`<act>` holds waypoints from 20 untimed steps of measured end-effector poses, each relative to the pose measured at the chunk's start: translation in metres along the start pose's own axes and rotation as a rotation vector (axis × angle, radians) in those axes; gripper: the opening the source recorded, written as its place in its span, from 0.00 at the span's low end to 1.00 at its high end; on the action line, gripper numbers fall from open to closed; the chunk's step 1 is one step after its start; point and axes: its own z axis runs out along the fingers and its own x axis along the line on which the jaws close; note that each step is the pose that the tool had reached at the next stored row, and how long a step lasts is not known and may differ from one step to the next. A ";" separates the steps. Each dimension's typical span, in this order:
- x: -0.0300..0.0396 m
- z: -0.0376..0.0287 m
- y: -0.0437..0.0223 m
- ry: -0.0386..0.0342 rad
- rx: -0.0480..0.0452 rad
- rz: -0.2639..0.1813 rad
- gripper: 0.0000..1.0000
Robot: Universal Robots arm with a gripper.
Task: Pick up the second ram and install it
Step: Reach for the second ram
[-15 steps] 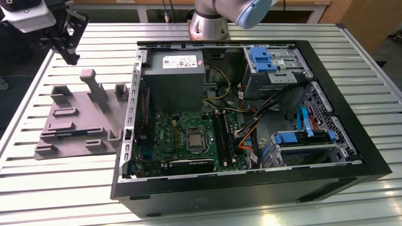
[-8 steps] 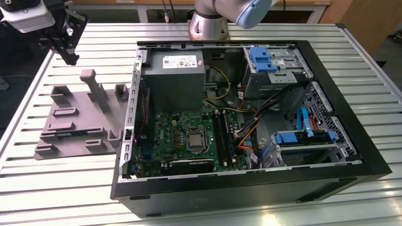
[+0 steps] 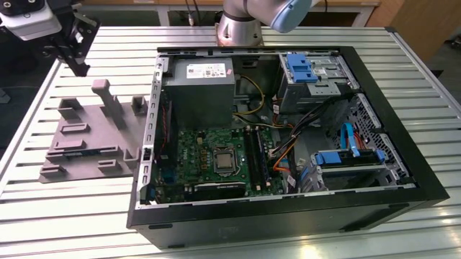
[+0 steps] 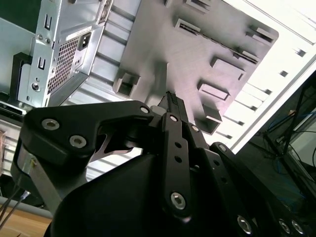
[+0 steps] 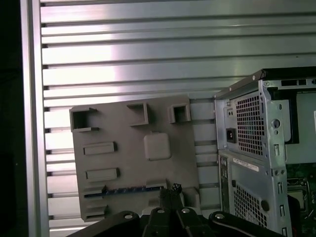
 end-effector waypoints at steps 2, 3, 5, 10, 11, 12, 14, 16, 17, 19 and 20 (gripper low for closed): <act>0.0003 0.0002 -0.0016 0.0000 0.0000 0.000 0.11; 0.0004 0.0002 -0.0024 0.0001 0.0000 0.000 0.11; 0.0008 0.0005 -0.0039 0.0000 -0.0001 0.000 0.11; 0.0020 0.0011 -0.0070 0.0000 0.0000 0.000 0.11; 0.0024 0.0012 -0.0075 0.0000 0.0000 0.000 0.11; 0.0028 0.0014 -0.0079 -0.0001 0.0000 0.000 0.11; 0.0037 0.0017 -0.0087 -0.0001 -0.0001 0.000 0.11; 0.0050 0.0020 -0.0096 -0.0002 0.0000 0.000 0.11; 0.0057 0.0022 -0.0100 -0.0002 0.0000 0.000 0.11; 0.0072 0.0027 -0.0106 -0.0002 0.0000 0.000 0.11; 0.0079 0.0030 -0.0110 -0.0002 0.0000 0.000 0.11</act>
